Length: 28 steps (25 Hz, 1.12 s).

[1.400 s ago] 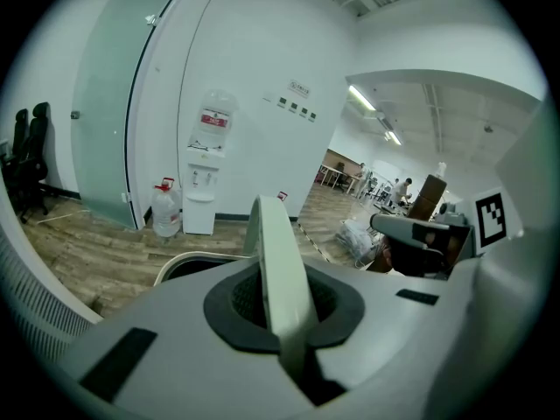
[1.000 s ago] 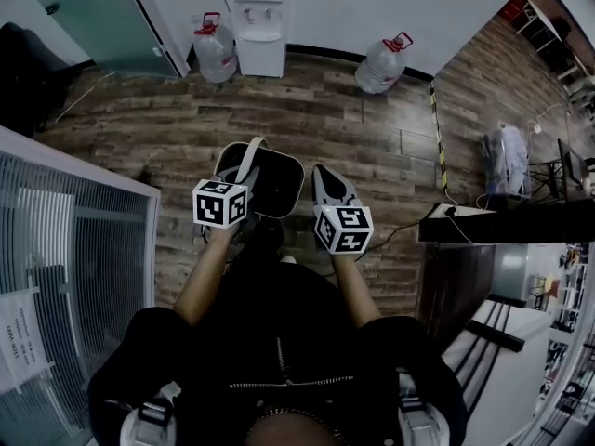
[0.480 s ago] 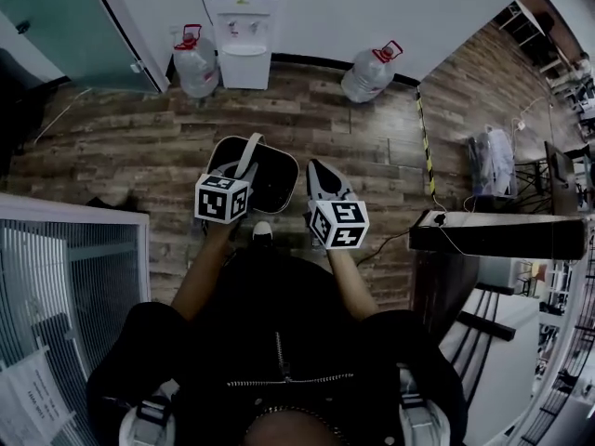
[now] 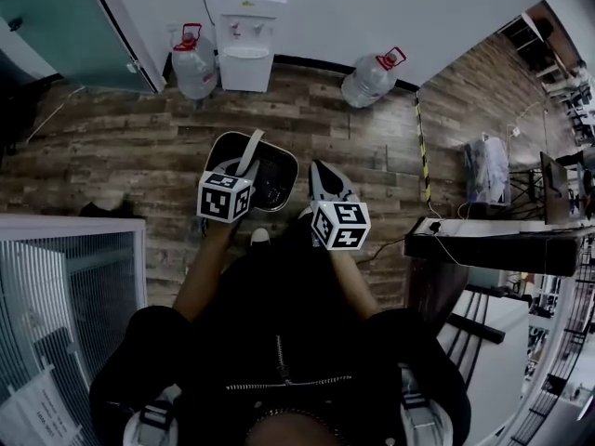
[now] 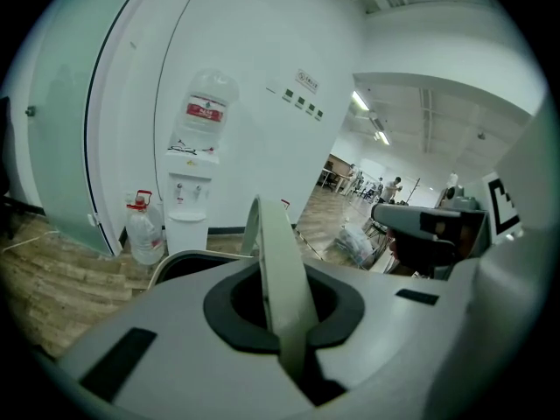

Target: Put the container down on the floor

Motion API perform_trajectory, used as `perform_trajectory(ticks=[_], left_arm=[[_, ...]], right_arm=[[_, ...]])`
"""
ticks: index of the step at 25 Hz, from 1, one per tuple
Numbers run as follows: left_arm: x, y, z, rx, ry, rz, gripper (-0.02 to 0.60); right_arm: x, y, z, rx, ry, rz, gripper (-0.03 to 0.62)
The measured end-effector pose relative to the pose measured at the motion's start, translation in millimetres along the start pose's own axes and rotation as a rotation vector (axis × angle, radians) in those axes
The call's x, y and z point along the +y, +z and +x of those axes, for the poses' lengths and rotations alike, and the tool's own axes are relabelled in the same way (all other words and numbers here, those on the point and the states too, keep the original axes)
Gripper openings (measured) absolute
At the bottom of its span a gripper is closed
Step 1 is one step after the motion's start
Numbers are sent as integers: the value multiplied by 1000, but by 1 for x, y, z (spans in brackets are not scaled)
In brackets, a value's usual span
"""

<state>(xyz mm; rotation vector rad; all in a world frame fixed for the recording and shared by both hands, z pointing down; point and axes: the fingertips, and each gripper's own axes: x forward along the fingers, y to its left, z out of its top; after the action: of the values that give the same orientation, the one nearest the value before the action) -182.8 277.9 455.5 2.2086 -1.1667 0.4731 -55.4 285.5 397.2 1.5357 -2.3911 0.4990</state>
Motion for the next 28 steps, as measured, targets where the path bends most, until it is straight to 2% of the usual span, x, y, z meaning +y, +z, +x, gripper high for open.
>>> perform_trajectory(ticks=[10,18,28], left_arm=[[16,12,22,20,27,-13,14],[25,32,70,72,61,-6,14],[22,87,156,91,111,-72,14]], right_arm=[[-9,10,37,-2,47,8,11],[-55,28,85,-4,68,49,11],[-139,68,147,24,127,31,11]])
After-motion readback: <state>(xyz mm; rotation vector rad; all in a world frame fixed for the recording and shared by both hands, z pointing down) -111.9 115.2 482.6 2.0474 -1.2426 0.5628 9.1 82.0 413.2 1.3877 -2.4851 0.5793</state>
